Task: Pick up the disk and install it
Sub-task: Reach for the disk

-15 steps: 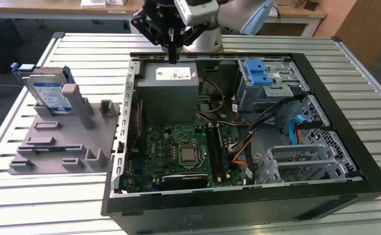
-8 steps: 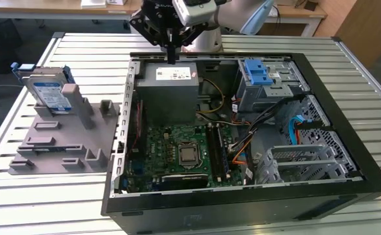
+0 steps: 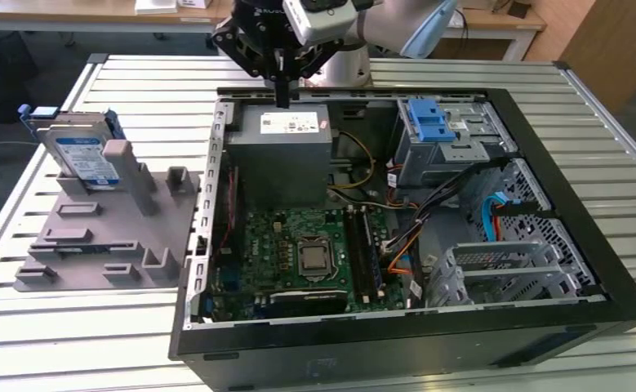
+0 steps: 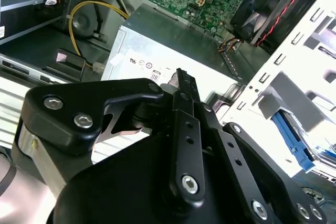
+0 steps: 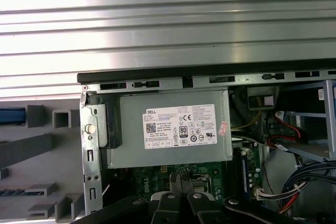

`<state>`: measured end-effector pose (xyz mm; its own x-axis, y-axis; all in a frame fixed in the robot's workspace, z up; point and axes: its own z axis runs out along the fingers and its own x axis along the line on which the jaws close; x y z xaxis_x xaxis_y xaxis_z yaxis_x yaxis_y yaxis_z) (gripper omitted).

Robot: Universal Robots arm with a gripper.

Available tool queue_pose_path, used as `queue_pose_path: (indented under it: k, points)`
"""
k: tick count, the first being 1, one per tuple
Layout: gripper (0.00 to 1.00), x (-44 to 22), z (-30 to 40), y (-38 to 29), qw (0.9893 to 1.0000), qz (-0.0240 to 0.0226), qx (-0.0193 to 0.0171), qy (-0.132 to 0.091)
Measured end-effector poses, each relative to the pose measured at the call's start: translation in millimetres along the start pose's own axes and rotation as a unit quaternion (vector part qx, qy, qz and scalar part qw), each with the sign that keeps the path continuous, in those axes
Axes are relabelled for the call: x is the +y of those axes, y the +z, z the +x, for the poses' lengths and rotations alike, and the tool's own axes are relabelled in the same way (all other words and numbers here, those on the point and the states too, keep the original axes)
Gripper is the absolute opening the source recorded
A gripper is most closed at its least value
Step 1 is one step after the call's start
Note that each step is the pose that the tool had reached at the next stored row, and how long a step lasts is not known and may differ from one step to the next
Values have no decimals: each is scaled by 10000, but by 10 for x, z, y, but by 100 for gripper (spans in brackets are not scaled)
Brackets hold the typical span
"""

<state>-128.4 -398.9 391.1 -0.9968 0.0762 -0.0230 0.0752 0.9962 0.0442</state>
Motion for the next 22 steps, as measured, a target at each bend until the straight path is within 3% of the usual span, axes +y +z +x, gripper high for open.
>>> queue_pose_path:
  k: [8, 10, 22]
  points:
    - [11, -1, 16, 4, 10000, 0, 2, 0]
    - [11, -5, 46, 23, 10000, 1, 19, 1]
    - [11, -7, 64, 38, 10000, 4, 50, 2]
